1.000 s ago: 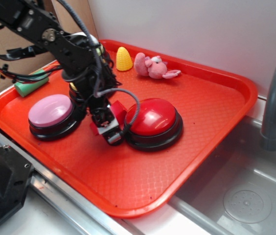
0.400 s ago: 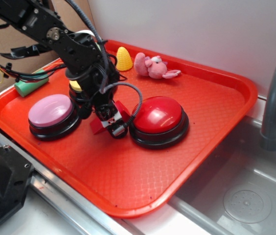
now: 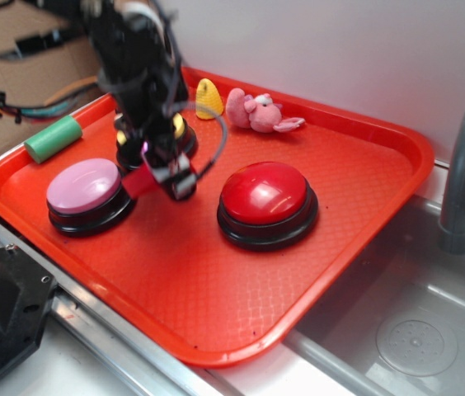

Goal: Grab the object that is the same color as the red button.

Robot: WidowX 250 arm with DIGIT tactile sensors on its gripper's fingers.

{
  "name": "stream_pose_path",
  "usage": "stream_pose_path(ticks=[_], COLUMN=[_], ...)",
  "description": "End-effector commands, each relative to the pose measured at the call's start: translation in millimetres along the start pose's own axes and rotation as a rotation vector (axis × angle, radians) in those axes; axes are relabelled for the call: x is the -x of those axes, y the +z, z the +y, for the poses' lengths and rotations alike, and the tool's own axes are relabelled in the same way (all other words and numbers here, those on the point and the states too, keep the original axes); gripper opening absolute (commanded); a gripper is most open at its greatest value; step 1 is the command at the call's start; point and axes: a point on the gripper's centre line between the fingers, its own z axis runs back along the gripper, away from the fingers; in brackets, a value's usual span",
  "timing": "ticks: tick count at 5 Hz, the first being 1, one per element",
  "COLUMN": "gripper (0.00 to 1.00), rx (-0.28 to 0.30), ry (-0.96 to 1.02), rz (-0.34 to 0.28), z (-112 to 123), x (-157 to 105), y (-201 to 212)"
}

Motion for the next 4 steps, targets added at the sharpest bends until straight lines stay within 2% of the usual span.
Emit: stream_pose_path(ticks=[1,2,3,4], gripper=[0.00,0.00,0.00,0.00], rx=[0.049,0.094,0.113,0.094], ry=[0.195,0.241,0.294,0.321], rz=[-0.012,-0.033,-0.081,-0.097], z=[2.4,4.7,10.0,15.3], x=[-29.5,-35.4,-34.1,-34.0], y=[99.6,137.4,155.0,161.8])
